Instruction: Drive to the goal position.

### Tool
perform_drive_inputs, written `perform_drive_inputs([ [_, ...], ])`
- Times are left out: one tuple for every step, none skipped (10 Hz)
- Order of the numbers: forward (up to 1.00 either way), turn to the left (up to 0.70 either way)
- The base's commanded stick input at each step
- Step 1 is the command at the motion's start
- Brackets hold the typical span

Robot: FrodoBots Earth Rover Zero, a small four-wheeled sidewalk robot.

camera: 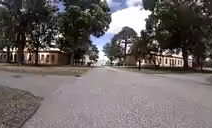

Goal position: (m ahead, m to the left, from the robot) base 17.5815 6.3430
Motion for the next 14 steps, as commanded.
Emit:
perform_drive_inputs([
  [0.70,0.00],
  [0.70,0.00],
  [0.70,0.00],
  [0.70,0.00],
  [0.70,0.00],
  [0.70,0.00],
  [0.70,0.00],
  [0.70,0.00],
  [0.70,0.00],
  [0.70,0.00],
  [0.70,0.00],
  [0.70,0.00],
  [0.70,0.00],
  [0.70,0.00],
])
